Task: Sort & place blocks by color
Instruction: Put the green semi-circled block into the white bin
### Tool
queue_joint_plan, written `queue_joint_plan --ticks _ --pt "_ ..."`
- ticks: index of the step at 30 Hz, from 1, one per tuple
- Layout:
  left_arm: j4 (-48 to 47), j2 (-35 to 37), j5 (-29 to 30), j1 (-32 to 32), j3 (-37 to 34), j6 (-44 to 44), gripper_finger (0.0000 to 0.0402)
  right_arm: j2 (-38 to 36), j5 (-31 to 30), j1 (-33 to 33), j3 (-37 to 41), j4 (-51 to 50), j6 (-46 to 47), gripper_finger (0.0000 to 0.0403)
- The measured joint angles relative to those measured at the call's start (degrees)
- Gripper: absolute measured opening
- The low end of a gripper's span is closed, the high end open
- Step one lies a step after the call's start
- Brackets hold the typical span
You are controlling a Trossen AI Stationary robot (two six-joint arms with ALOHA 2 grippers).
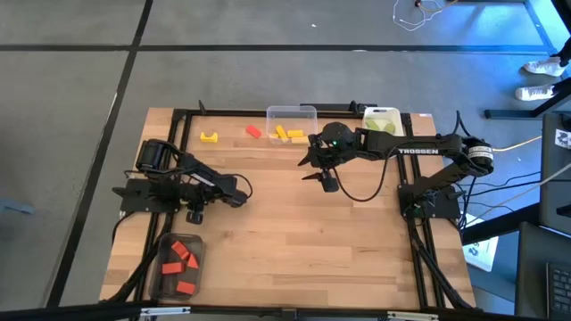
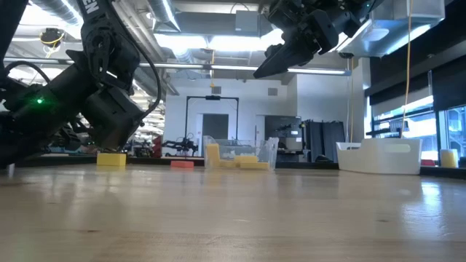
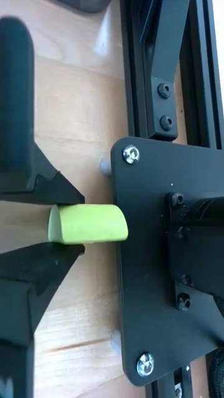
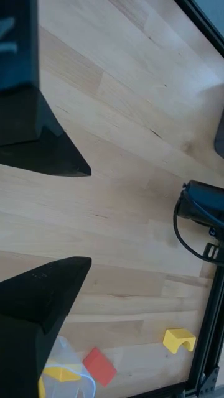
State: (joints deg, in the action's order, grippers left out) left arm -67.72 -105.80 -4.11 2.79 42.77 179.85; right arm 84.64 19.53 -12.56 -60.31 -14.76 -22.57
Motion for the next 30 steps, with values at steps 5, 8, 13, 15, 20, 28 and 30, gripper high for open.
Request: queue_joint_plan --ticks 5,8,13,15,20,28,30 --pt "0.0 0.0 0.1 0.0 0.6 0.0 0.0065 0.0 0.0 0.0 0.0 0.0 0.0 0.0223" --pt "0.0 0.0 0.9 0.0 1.5 -0.1 0.0065 0.0 0.0 0.0 0.0 0.0 0.0 0.0223" --pt "-0.6 0.1 7.1 0.2 4.5 -2.3 0.0065 0.0 0.0 0.0 0.0 0.0 0.0 0.0223" --pt "-0.9 0.1 11.0 0.5 6.2 -3.0 0.0066 0.0 0.0 0.0 0.0 0.0 0.0 0.0223" --pt "-1.5 0.1 23.2 2.4 10.1 -6.4 0.0068 0.0 0.0 0.0 0.0 0.0 0.0 0.0223" --pt "-2.8 0.2 39.4 6.1 12.5 -11.4 0.0067 0.0 0.0 0.0 0.0 0.1 0.0 0.0223" --pt "-2.8 0.2 40.5 6.8 12.5 -12.0 0.0067 0.0 0.0 0.0 0.0 0.1 0.0 0.0223"
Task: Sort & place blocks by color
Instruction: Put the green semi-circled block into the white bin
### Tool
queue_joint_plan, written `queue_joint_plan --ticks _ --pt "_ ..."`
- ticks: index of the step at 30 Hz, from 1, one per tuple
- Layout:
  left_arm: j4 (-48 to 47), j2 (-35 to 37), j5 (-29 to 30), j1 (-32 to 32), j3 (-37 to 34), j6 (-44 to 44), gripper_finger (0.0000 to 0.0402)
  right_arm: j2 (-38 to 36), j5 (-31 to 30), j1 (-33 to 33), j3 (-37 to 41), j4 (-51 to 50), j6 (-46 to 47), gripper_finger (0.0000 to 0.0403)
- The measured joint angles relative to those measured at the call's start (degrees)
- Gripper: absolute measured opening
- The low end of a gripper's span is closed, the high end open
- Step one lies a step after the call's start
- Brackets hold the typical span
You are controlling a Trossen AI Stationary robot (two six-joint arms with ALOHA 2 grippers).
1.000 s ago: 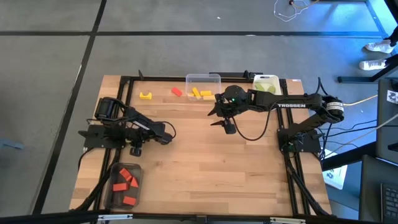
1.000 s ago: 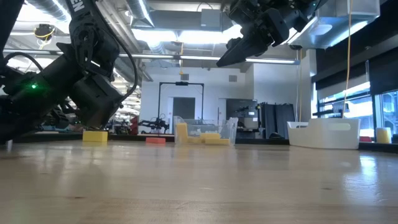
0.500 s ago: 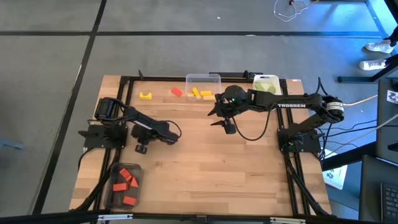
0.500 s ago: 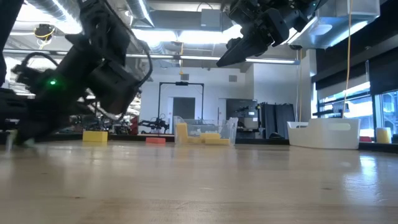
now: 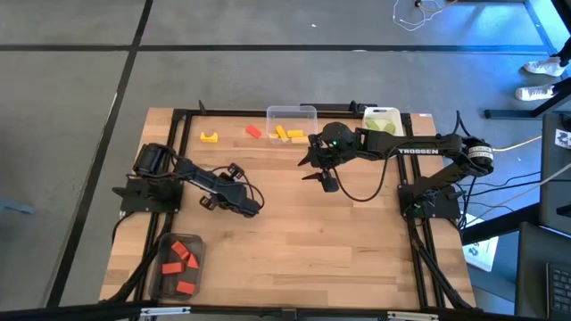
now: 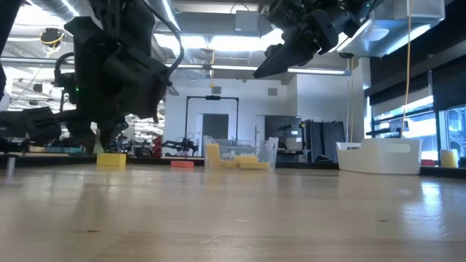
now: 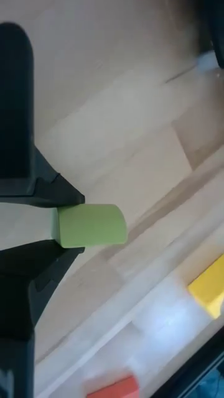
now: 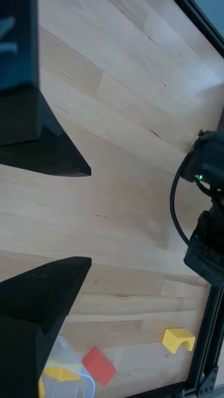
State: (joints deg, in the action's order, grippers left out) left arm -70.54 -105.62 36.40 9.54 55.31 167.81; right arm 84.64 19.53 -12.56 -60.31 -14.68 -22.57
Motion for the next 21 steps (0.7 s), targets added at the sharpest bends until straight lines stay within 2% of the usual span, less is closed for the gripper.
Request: queue_joint_plan --ticks 12,21 --pt "0.3 0.0 2.8 0.1 0.0 -4.0 0.0068 0.0 0.0 0.0 0.0 0.2 0.0 0.0223" --pt "6.3 0.0 5.2 -0.3 0.0 -17.3 0.0068 0.0 0.0 0.0 0.0 0.2 0.0 0.0223"
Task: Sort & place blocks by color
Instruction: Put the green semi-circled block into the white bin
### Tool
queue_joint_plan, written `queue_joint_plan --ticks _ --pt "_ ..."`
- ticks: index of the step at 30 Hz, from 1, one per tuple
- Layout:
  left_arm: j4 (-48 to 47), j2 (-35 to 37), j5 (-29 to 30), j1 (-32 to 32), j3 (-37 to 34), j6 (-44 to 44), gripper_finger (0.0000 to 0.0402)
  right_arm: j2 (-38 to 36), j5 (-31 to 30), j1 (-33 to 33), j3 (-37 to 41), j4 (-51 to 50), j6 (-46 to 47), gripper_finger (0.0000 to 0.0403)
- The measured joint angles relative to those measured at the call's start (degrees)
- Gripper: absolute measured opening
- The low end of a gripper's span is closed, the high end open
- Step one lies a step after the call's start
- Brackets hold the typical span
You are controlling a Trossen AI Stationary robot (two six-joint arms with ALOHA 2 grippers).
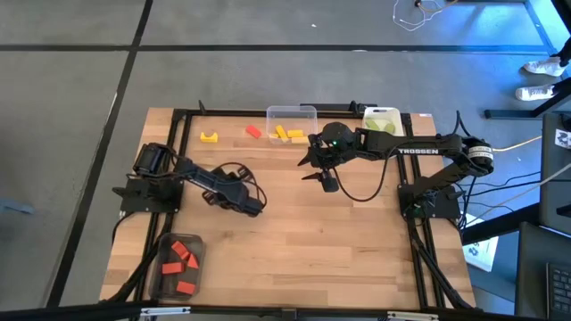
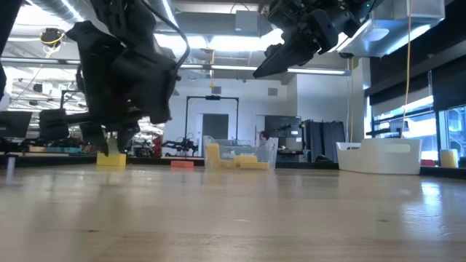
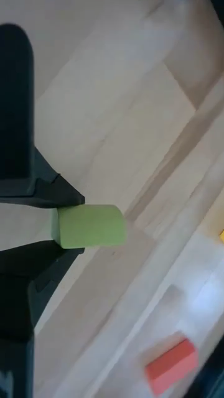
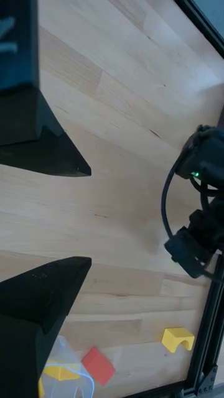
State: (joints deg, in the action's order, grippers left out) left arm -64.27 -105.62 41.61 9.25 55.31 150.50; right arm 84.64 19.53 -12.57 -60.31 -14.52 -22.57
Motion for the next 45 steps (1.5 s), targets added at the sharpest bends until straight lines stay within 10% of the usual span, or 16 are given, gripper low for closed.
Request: queue_joint_plan --ticks 21,45 --pt "16.9 0.0 2.4 -4.4 0.0 -58.1 0.0068 0.0 0.0 0.0 0.0 0.0 0.0 0.0223" --pt "29.1 0.0 5.7 -4.6 0.0 -104.9 0.0067 0.0 0.0 0.0 0.0 0.0 0.0 0.0223"
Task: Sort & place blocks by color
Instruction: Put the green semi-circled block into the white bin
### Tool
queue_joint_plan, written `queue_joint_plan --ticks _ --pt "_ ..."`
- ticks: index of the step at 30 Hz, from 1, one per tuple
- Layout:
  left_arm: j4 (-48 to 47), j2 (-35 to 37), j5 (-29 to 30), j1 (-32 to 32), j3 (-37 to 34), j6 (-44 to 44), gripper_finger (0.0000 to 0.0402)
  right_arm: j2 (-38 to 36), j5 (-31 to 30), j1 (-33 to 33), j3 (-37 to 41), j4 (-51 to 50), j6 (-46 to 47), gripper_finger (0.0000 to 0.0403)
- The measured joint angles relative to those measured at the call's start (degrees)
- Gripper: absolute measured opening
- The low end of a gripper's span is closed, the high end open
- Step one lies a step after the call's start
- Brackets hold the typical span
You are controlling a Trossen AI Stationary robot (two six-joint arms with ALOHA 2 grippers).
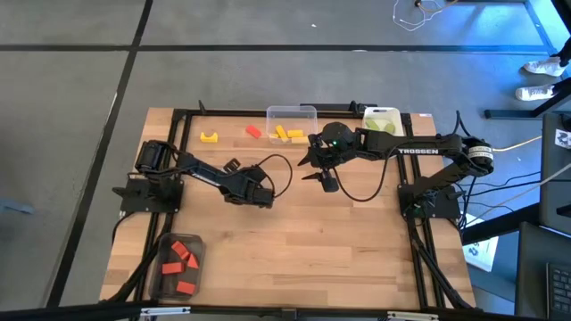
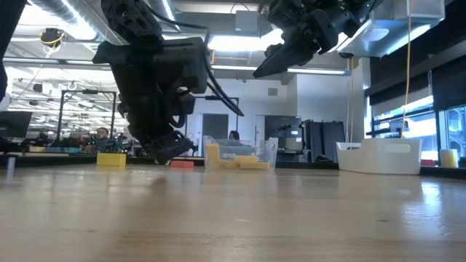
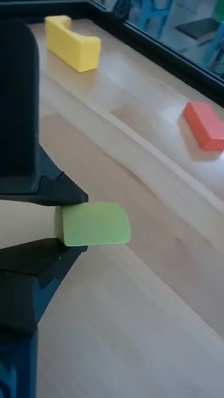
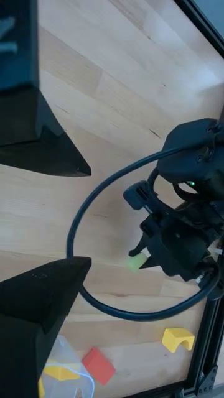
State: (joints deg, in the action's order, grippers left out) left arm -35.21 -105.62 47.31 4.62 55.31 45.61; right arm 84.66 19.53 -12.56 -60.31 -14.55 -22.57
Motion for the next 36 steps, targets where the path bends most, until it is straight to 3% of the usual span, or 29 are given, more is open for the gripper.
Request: queue_joint_plan --ticks 8,17,22,36 --pt "1.8 0.0 0.0 0.0 0.0 -2.3 0.0067 0.0 0.0 0.0 0.0 0.0 0.0 0.0223" --pt "2.8 0.0 -1.5 -1.4 0.0 1.4 0.0067 0.0 0.0 0.0 0.0 0.0 0.0 0.0223" --pt "3.6 1.2 2.6 -0.8 0.5 -0.6 0.0067 0.0 0.0 0.0 0.0 0.1 0.0 0.0223" --pt "4.9 6.7 3.0 2.3 8.6 -20.5 0.0067 0.0 0.3 0.0 0.0 0.7 0.0 0.0223"
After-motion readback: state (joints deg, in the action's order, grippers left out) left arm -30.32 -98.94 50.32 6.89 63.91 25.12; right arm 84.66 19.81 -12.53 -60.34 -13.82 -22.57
